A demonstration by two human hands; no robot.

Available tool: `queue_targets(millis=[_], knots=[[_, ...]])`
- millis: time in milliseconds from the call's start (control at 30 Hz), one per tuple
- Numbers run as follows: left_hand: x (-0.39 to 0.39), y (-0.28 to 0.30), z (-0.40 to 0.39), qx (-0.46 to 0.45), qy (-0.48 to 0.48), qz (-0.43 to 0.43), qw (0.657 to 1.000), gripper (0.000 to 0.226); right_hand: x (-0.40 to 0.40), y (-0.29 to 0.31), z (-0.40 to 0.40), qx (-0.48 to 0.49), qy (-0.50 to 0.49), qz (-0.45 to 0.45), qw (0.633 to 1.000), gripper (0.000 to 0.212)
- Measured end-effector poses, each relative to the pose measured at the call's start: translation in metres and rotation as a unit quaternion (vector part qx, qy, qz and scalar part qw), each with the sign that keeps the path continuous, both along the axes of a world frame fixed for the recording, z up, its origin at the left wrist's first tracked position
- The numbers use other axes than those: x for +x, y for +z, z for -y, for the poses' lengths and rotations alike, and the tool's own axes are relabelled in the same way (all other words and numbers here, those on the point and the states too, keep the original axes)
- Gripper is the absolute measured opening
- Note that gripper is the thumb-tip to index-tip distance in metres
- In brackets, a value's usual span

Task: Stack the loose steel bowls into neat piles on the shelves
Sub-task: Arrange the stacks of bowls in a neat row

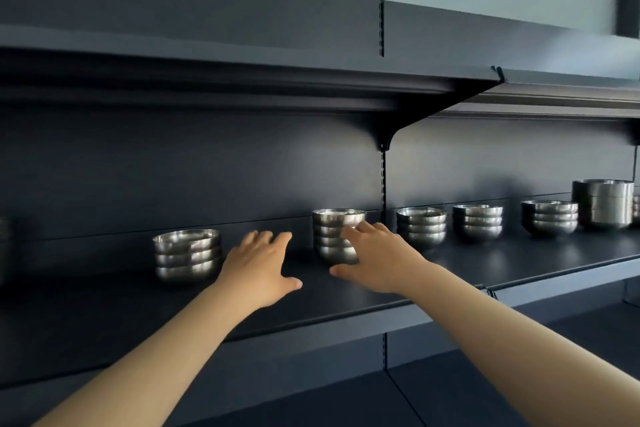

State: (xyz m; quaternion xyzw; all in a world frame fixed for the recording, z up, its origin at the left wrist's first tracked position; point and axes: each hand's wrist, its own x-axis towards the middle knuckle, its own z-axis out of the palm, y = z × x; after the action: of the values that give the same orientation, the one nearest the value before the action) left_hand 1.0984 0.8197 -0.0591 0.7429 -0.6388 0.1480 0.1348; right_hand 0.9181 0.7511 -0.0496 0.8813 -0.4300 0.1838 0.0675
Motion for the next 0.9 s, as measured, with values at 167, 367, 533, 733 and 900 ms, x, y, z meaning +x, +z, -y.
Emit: queue_targets(millis=[167, 367, 533, 733, 900], knots=[[-0.034, -0.004, 0.012, 0.0, 0.039, -0.008, 0.999, 0.083, -0.025, 0.003, 0.02, -0.014, 0.043, -0.006, 0.999, 0.062], [-0.071, -0.003, 0.02, -0.012, 0.072, -0.017, 0.997, 0.08, -0.05, 0.007, 0.036, -0.022, 0.079, -0.017, 0.996, 0.063], [-0.089, -0.004, 0.024, -0.004, 0.078, -0.01, 0.997, 0.076, -0.067, 0.005, 0.046, -0.01, 0.091, -0.015, 0.996, 0.063], [-0.092, 0.0, 0.032, -0.004, 0.069, 0.0, 0.998, 0.074, -0.076, 0.001, 0.053, -0.008, 0.074, -0.014, 0.997, 0.062], [-0.1, 0.002, 0.043, -0.009, 0.05, 0.001, 0.999, 0.076, -0.087, 0.001, 0.062, -0.013, 0.063, -0.009, 0.998, 0.061]])
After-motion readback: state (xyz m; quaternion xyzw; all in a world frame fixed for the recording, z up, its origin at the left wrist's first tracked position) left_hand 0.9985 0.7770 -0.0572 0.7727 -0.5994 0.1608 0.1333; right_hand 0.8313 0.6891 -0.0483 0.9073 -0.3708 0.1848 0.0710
